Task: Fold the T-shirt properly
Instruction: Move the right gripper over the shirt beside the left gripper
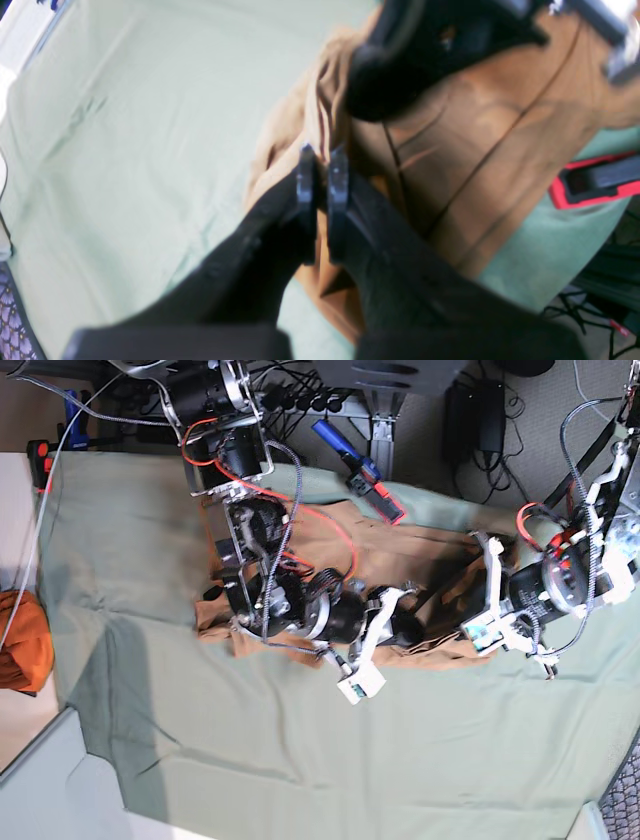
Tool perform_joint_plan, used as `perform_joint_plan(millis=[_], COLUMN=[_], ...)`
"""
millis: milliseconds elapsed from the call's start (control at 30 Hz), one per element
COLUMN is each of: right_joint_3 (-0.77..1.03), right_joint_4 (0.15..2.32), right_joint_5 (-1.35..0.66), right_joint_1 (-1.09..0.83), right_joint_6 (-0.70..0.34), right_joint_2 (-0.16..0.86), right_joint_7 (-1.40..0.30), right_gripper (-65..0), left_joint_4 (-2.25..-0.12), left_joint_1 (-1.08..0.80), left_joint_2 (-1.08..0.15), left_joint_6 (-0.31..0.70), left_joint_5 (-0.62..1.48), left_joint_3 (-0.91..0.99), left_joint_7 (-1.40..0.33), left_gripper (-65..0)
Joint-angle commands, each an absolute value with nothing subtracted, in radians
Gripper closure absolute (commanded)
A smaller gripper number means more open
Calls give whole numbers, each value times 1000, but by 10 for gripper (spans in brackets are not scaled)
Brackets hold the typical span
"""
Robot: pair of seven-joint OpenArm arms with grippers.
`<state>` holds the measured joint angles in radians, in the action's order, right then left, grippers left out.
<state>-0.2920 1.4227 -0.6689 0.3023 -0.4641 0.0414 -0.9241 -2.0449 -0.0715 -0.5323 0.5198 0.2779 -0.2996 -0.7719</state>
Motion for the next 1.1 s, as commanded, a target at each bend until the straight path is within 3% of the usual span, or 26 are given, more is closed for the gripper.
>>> perform_joint_plan(millis=[0,333,600,800,1067], right_joint_3=[-287,-236,-28,120,133], right_joint_4=[1440,1565,1586,1584,1575], right_joint_5=[-717,-833,-829,-826,-827], right_joint_1=[327,329,329,329,318], right_joint_6=[-588,-589,-589,-589,-589], right_joint_2=[36,11,23,86,167], right_joint_7=[-914,-1008,-1011,-1011,-1021], right_gripper=[0,0,0,0,0], left_joint_4=[-2063,-2063,-2063,-2063,-2062], left_joint_1=[-59,-71,-92,-103,-104], left_joint_2=[-543,-513,-511,-477,-443], left_joint_6=[508,509,530,611,645], left_joint_5=[285,323,363,461,543], left_joint_3=[-292,-294,-294,-295,-295], left_joint_7=[-756,-756,-757,-761,-768], left_gripper=[0,0,0,0,0])
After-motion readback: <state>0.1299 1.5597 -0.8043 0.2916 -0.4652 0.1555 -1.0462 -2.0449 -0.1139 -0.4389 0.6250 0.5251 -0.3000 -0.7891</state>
